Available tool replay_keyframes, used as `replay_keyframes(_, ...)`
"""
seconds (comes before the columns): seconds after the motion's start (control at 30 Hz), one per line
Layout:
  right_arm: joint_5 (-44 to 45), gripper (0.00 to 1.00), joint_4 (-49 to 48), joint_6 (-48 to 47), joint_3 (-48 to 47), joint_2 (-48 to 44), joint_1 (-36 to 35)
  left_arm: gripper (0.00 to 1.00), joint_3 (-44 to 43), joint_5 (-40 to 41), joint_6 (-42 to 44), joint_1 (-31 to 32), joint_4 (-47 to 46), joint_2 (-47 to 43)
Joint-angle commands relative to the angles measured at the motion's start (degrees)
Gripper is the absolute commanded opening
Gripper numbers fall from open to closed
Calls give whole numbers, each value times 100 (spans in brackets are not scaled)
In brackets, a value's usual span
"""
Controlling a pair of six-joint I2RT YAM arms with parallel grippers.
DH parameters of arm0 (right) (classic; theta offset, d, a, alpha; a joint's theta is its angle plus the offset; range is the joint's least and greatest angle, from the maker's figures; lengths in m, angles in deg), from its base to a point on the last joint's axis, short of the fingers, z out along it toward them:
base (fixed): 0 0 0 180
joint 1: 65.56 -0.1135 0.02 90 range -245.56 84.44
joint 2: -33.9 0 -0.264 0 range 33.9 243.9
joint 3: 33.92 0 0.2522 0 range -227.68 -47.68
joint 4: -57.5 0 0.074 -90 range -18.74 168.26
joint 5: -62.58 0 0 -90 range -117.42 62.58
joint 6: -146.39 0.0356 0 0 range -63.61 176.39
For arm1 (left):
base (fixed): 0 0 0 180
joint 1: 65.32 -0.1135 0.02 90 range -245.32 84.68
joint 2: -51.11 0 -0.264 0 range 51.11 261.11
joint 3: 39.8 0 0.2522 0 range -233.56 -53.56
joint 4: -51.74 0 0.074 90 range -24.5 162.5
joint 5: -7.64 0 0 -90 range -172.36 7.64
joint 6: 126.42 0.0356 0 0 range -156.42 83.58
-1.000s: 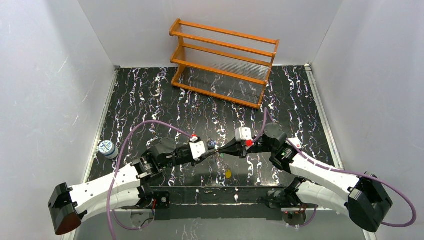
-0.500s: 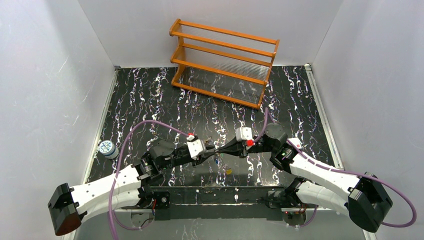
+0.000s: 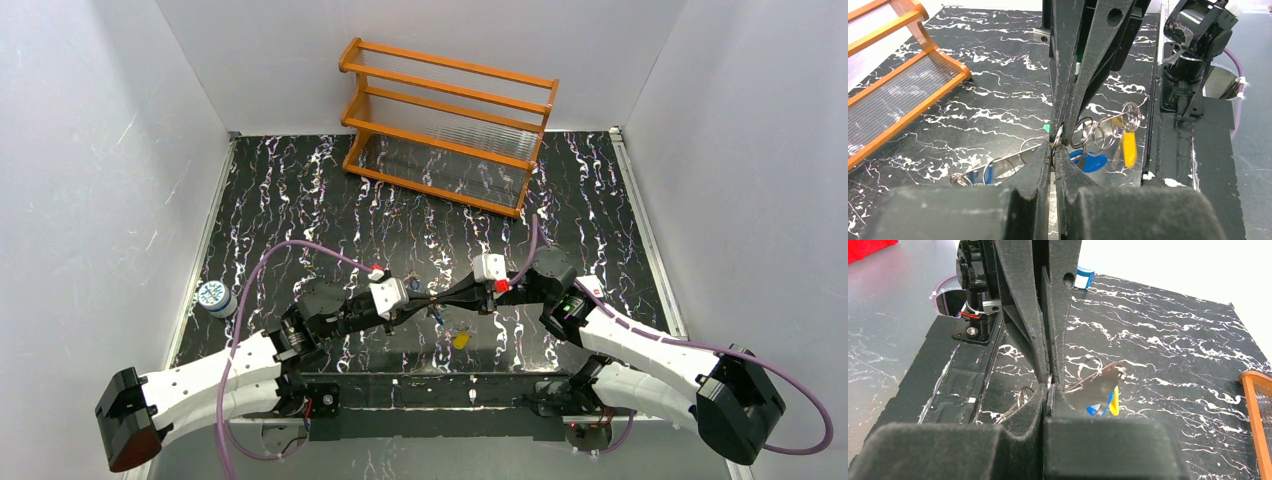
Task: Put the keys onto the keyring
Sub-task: Adjust the key on the keyring.
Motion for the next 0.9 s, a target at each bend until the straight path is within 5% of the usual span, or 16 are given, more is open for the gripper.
replay_keyframes(0.0, -119, 1, -390, 36, -142, -97, -28, 0, 31, 155, -14, -1, -226, -217)
replay_keyframes(0.17, -53, 3, -360, 12, -150, -120, -26, 0, -137, 460, -30, -1, 263, -344)
replay_keyframes(0.3, 53, 27, -342, -26, -189, -150, -28, 0, -542, 584, 102, -1, 1109, -219)
replay_keyframes(0.47, 314, 45, -184, -183, -313, -133, -28, 0, -1261, 670, 225, 3, 2285, 177)
replay_keyframes(0.73, 509, 49, -75, -263, -518, 117, -28, 0, -2442, 854, 453, -1, 3829, 964)
replay_keyframes(0.87, 513, 42, -192, -176, -573, 282, -28, 0, -2723, 845, 533, -1, 4127, 1170)
